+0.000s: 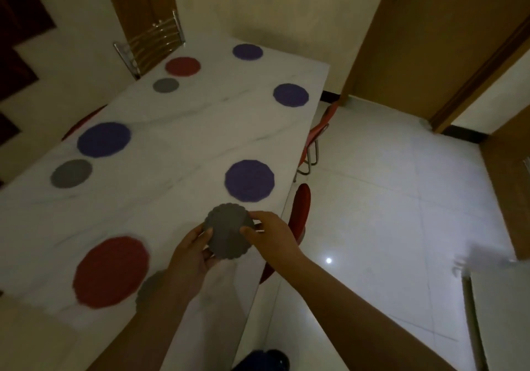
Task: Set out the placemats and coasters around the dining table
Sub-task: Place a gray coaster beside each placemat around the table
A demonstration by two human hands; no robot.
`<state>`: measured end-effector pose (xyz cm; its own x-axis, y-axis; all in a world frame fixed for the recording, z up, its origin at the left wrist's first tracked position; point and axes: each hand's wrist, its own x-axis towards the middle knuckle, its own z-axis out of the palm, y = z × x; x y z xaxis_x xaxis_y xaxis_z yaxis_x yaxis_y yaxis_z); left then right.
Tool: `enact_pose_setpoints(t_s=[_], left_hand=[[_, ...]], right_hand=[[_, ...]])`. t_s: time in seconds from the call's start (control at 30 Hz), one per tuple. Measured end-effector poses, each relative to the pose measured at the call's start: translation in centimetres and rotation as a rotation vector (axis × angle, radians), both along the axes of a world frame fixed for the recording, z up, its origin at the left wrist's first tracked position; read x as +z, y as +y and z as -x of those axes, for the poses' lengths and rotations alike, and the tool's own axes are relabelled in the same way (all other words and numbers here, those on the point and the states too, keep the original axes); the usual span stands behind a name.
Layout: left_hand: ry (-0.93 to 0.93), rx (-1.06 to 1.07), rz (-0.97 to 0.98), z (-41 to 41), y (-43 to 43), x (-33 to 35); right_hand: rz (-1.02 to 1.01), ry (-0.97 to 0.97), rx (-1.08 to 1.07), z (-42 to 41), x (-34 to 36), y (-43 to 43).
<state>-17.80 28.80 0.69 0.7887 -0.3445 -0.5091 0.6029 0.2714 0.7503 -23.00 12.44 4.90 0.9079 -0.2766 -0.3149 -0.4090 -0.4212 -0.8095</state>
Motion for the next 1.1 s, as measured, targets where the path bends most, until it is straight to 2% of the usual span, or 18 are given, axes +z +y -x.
enact_pose_setpoints(t_s=[0.23, 0.37, 0.73, 0.97, 1.1], left_hand=[[0.02, 0.121, 0.004, -0.8, -3.2, 0.2], [0.019, 0.223, 0.004, -0.5, -5.6, -0.5], [-0.036, 0.582, 0.021, -1.8, -18.3, 2.4], [-0.011, 0.792, 0.037, -2.0, -21.1, 2.8], [0.037, 0.88, 0.026, -2.9, -20.4, 1.6]], right_hand=[[0.057, 0.016, 0.083, -4.0, -0.2, -4.7], [-0.008, -0.004, 0.161, -5.7, -0.8, -7.6], [-0.023, -0.062, 0.441, -14.2, 2.0, -19.8], [-0.165, -0.001, 0.51, -18.7, 1.3, -22.2], [-0.316, 0.08, 0.465, -21.5, 0.2, -22.6]])
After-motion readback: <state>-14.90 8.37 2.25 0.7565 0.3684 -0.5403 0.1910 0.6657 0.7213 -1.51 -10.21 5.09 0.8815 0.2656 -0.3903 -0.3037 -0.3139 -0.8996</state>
